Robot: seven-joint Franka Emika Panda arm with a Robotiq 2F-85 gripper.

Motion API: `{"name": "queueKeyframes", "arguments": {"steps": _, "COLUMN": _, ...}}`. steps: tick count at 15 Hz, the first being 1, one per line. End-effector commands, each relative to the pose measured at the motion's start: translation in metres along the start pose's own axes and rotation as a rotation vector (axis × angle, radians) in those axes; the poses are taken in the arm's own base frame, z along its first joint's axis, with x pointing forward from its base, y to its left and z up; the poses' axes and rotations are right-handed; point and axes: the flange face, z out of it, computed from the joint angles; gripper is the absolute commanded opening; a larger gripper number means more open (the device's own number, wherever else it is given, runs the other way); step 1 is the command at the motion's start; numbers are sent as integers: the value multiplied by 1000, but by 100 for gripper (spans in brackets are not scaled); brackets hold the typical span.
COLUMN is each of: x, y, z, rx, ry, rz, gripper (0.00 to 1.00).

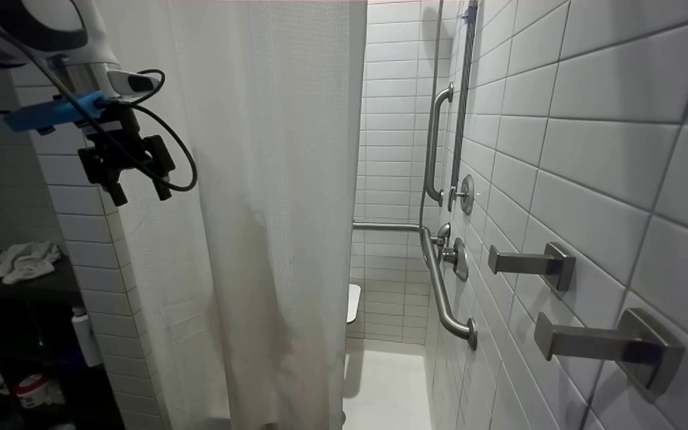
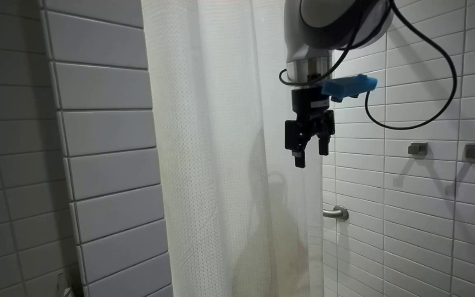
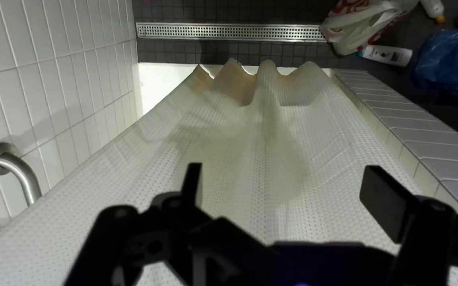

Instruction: Move the shower curtain to the right

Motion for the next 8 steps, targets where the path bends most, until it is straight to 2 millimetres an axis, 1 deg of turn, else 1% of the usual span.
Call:
{"name": "queueKeyframes", "arguments": {"steps": 1, "x": -3, "y": -2, "z": -8, "rx": 24, "ry": 90, "rz": -16, "gripper": 100}}
{"name": "queueKeyframes", "arguments": {"steps": 4, "x": 0, "y": 0, "z": -13, "rx": 42, "ry": 181, "rz": -8, "gripper": 100}}
{"name": "queueKeyframes", "arguments": {"steps": 8, "x": 6, "y": 1, "z": -21, "rx": 69, "ry": 344, "rz": 34, "gripper": 100}}
